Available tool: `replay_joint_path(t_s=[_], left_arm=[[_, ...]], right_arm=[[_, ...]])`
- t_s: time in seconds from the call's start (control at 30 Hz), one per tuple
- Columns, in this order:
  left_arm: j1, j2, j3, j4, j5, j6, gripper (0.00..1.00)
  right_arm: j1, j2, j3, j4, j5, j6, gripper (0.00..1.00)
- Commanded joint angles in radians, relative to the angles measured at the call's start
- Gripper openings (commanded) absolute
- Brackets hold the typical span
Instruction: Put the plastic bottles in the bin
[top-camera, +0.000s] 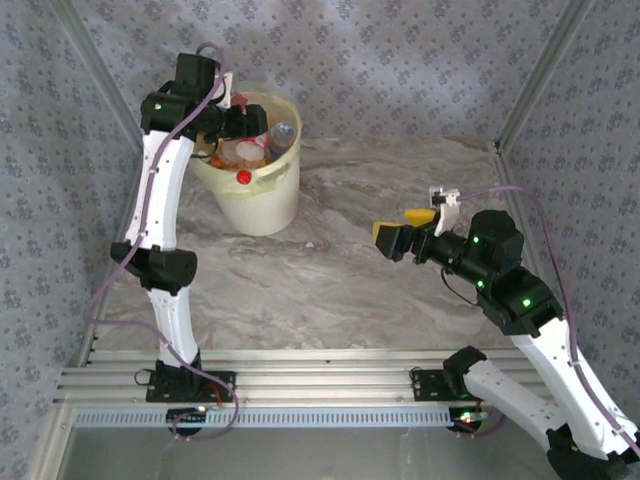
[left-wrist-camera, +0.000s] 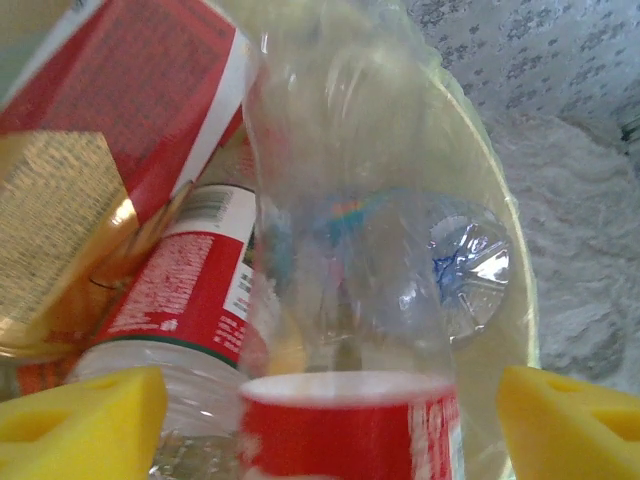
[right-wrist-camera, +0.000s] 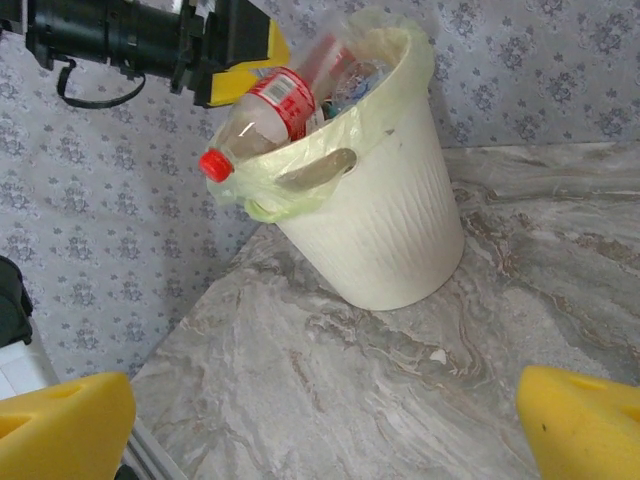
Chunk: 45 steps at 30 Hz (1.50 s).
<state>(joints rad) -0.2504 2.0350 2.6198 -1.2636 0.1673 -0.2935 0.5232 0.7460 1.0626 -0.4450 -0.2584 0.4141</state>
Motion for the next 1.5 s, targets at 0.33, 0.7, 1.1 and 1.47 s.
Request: replay_joint_path(t_s=[0.33,0.7,1.1,1.47], left_arm=[[-0.004,-0.073,0.034,-0.019,-0.073,0.030,0.87],[-0.006,0.005,0.050,0.133,0.001,0.081,0.63],[-0.010,0.134,0.088,0.109,-0.122,0.166,0.53],[-0.016,0.199,0.130,0.061,-0.253,0.220,0.52]], right_arm=[[-0.009,0.013,-0.002,0.026,-0.026,0.020,1.00],[-0.009,0.006,-0.003,0.020,-0.024,0.031,1.00],[-0.009,0.001,-0.009,0.016,-0.025,0.037,1.00],[-0.011,0.012,-0.009,0.026,-0.030,0.043,1.00]])
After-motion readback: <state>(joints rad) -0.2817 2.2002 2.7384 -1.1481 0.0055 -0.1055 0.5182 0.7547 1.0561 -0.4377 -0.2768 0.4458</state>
